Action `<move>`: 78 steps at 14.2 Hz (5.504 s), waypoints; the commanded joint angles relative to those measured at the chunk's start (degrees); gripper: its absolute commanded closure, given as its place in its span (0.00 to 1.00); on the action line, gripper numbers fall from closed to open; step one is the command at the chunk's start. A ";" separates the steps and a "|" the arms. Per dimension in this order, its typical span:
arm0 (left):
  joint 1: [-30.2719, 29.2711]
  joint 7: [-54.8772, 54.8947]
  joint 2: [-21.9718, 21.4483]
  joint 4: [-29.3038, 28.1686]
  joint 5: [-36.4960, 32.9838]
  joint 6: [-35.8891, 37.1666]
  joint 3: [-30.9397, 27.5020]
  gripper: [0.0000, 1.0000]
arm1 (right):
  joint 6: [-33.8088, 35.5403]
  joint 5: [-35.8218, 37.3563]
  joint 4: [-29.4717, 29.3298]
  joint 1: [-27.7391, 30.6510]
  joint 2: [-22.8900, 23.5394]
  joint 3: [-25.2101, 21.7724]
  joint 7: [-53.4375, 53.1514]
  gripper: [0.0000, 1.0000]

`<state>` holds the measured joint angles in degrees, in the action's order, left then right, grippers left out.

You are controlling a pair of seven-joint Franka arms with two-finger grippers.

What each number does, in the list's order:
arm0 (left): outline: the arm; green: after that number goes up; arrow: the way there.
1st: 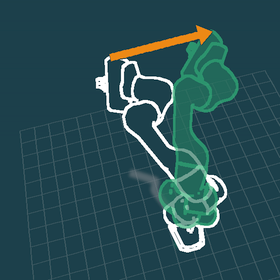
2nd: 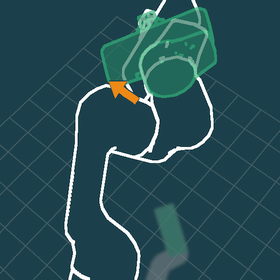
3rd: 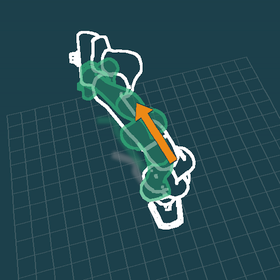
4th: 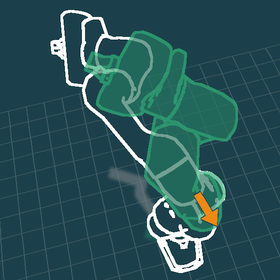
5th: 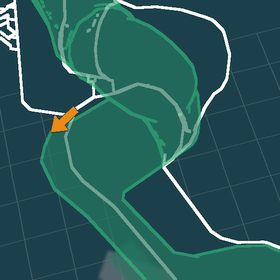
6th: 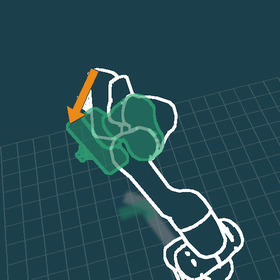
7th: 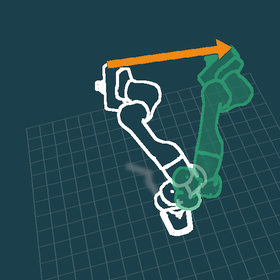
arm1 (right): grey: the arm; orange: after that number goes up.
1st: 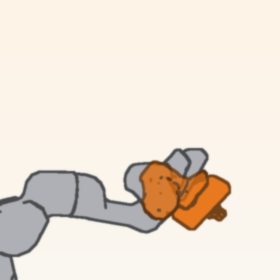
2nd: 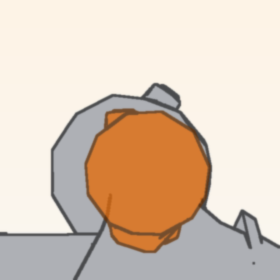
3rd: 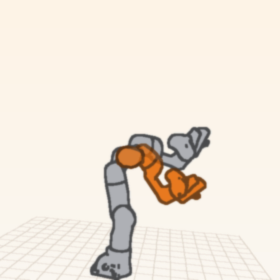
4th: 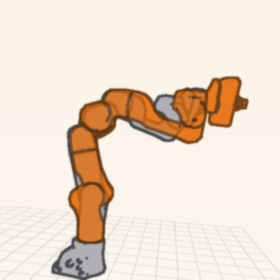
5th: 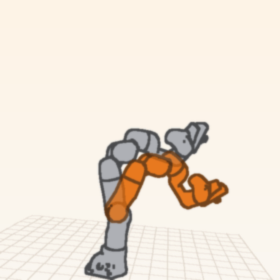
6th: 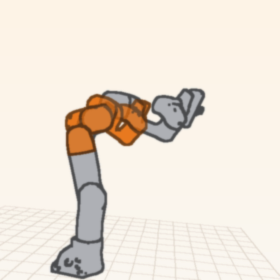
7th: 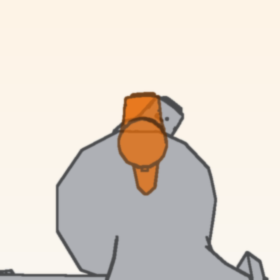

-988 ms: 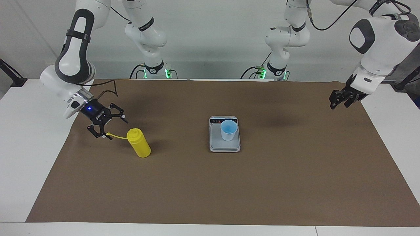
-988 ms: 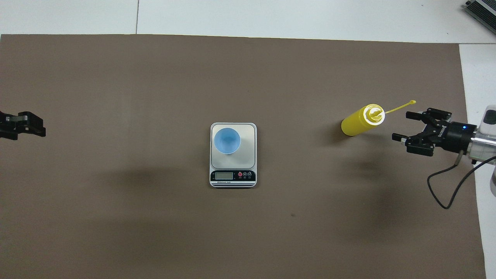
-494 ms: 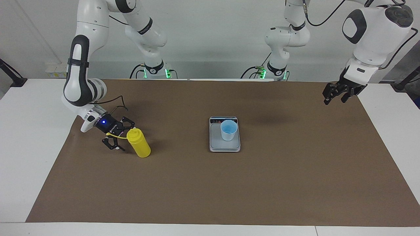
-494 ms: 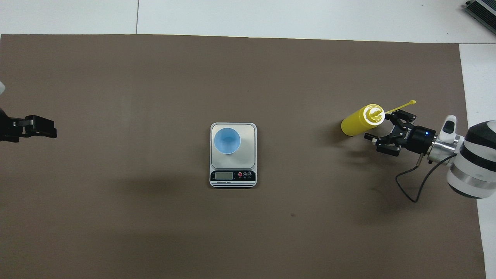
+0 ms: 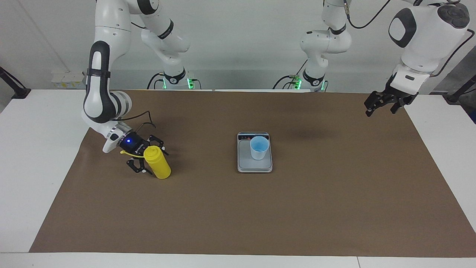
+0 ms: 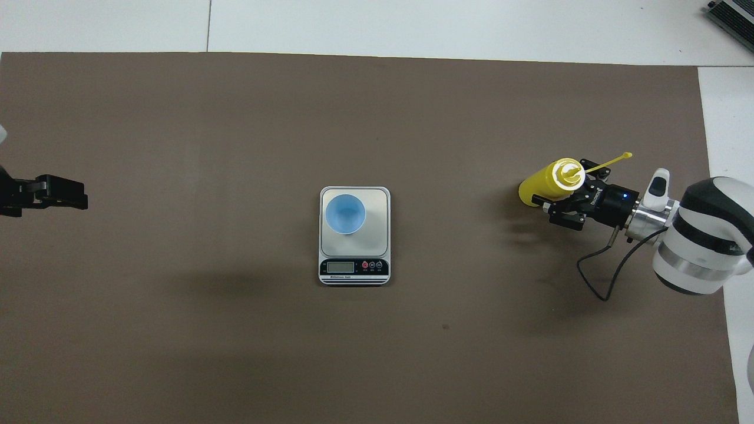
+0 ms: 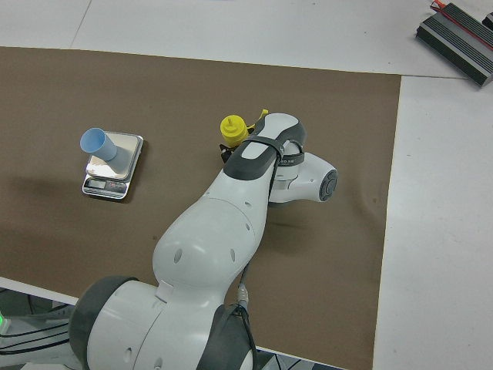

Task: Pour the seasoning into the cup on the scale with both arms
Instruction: 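Reach the right gripper to the yellow bottle and grasp it, then lift the yellow bottle with the right gripper over the blue cup, then tilt the yellow bottle nozzle down into the blue cup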

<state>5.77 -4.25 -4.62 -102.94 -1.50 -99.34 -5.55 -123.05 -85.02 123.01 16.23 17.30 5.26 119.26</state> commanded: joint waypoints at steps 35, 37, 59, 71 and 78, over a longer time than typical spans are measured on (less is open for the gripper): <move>0.38 2.58 -1.00 -0.33 0.45 0.38 -0.25 0.00 | -38.41 26.89 -5.32 -32.31 -4.65 0.28 -38.46 0.90; 0.38 2.58 -1.00 -0.24 0.45 0.38 -0.25 0.00 | -38.41 34.35 -5.58 -33.19 -4.39 0.28 -44.87 0.90; 0.47 2.58 -1.00 -0.33 0.45 0.47 -0.25 0.00 | -21.10 124.35 -12.62 -37.41 -2.80 0.54 -105.17 0.90; 0.47 2.58 -1.00 -0.33 0.45 0.47 -0.25 0.00 | -9.86 155.66 -11.47 -45.85 -1.05 0.63 -126.28 0.94; 0.47 2.58 -1.00 -0.50 0.45 0.47 -0.25 0.00 | -5.19 163.15 -9.80 -47.96 -1.66 0.63 -129.89 0.94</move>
<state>5.77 -1.11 -4.68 -102.84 -1.50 -99.23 -5.42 -129.69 74.82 112.44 -31.58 16.56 5.72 -8.81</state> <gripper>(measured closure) 0.000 0.573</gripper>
